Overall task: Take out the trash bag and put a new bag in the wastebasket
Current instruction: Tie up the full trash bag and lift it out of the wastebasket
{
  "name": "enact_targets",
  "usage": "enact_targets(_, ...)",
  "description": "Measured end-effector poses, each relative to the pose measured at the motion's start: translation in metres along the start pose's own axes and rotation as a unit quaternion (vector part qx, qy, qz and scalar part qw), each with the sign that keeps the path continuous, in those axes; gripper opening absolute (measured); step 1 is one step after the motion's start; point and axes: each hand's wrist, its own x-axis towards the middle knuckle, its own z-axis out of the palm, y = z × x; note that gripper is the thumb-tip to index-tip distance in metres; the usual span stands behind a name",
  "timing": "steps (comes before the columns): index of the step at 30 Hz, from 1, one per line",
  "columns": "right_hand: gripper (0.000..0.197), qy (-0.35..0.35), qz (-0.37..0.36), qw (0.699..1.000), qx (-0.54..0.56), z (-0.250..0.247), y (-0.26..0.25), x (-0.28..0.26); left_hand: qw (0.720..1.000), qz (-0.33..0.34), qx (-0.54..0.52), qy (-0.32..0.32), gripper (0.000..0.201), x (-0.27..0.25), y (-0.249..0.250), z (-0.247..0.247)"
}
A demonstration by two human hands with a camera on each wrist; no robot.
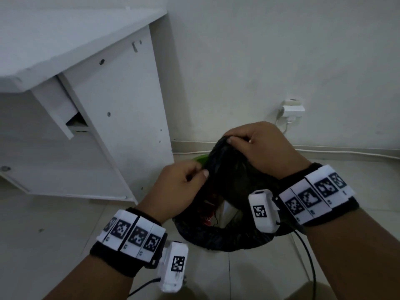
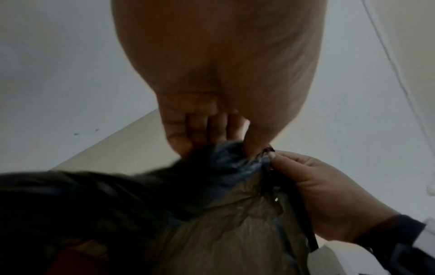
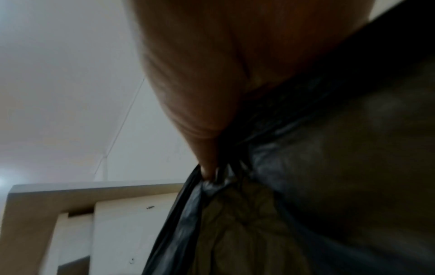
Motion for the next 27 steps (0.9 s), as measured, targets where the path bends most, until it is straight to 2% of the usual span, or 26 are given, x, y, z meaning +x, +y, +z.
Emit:
enact_targets(2,0.026,0.051,0.000,0.998,-0.043,0.001,0.002,0.004,0.996,-0.043,-0.020,-0.073,0.036,-0.008,-0.004,0.003)
enact_targets(4,0.031,0.076,0.005,0.991,-0.105,0.006,0.001,0.008,0.991,-0.062,-0.067,-0.094,0.031,-0.010,0.000,0.006)
enact_targets(7,0.033,0.162,0.029,0.977,-0.135,0.018,-0.006,0.006,0.978,-0.089,-0.185,-0.037,0.026,-0.005,0.016,0.007)
enact_targets(9,0.039,0.256,0.056,0.960,-0.095,0.022,-0.017,-0.004,0.956,-0.112,-0.268,0.025,0.023,0.003,0.029,0.005)
enact_targets(11,0.032,0.302,0.044,0.951,-0.052,0.025,-0.028,-0.017,0.934,-0.122,-0.331,0.063,0.020,0.009,0.041,0.002)
enact_targets(13,0.019,0.263,0.022,0.964,0.024,0.034,-0.032,-0.031,0.911,-0.130,-0.378,0.096,0.017,0.013,0.048,0.001)
enact_targets(16,0.012,0.155,0.063,0.976,0.137,0.052,-0.033,-0.053,0.883,-0.143,-0.425,0.137,0.015,0.017,0.051,0.001)
enact_targets(18,0.013,0.087,0.079,0.980,0.158,0.067,-0.028,-0.066,0.876,-0.144,-0.436,0.146,0.014,0.018,0.050,0.004)
enact_targets(20,0.015,0.045,0.097,0.975,0.195,0.080,-0.023,-0.076,0.883,-0.140,-0.420,0.156,0.014,0.019,0.048,0.007)
enact_targets(24,0.016,0.037,0.175,0.957,0.228,0.077,-0.009,-0.091,0.915,-0.147,-0.315,0.207,0.015,0.024,0.026,0.003)
enact_targets(27,0.013,-0.001,0.178,0.959,0.220,0.063,-0.001,-0.096,0.935,-0.165,-0.244,0.196,0.013,0.023,0.005,0.003)
